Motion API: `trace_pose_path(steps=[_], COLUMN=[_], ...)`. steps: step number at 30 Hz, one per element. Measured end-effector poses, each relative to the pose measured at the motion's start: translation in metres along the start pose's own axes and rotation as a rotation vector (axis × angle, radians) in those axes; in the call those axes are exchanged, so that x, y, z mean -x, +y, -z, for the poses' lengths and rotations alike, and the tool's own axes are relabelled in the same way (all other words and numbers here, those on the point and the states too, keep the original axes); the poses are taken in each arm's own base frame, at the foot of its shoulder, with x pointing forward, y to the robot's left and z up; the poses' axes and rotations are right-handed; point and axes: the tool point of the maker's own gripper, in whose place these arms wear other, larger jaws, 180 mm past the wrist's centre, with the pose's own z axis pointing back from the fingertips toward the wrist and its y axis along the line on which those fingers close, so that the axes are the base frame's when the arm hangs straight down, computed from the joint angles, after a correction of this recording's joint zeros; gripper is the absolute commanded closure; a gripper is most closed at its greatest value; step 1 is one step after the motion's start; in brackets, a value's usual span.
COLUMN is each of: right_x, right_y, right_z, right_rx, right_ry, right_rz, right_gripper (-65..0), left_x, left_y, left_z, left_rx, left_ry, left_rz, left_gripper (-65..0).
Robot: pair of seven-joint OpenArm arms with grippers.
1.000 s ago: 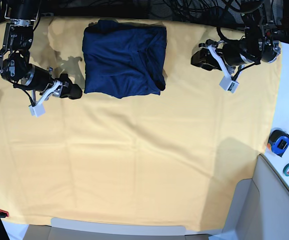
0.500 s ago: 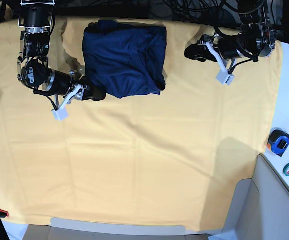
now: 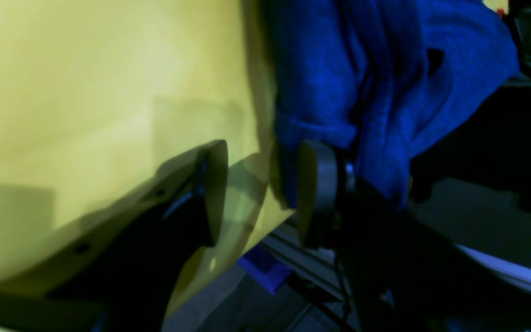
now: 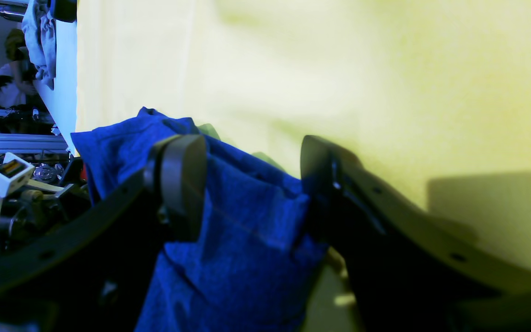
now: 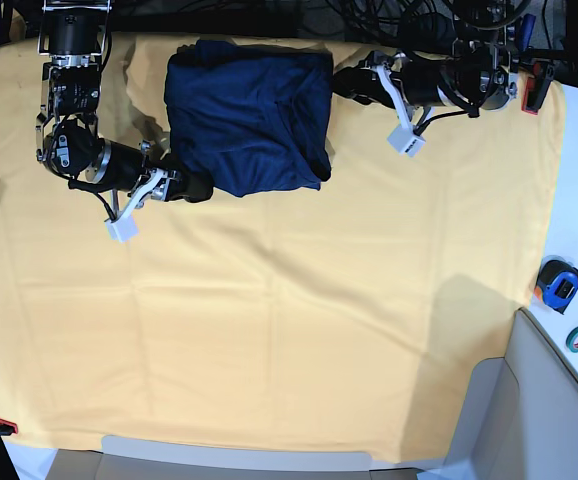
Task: Fold the T-shirt properly
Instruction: 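Move both grippers beside the folded bundle and grasp its sides, then hold the bundle sides with both grippers and drag it away from the robot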
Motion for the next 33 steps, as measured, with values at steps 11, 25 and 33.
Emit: trace_pose_path(steps=[11,25,33], right_x=[0.001,0.001,0.001], right_y=[0.000,-0.001,-0.001], right_z=[0.000,0.000,0.000], right_rx=[0.000,0.001,0.000], right_ry=[-0.001,-0.001,-0.001], right_rz=[0.003,0.003,0.004], right_gripper=[-32.9,-32.9,-32.9], left_x=[-0.009,-0.008,0.012], left_y=[-0.023,-0.029,-0.031], left_z=[0.000,0.004,0.027], left_rx=[0.124,0.141,0.199], left_ry=[-0.044,-0.045,0.018], left_rz=[-0.026,-0.028,-0.110], left_gripper=[-25.1,-25.1,-25.1])
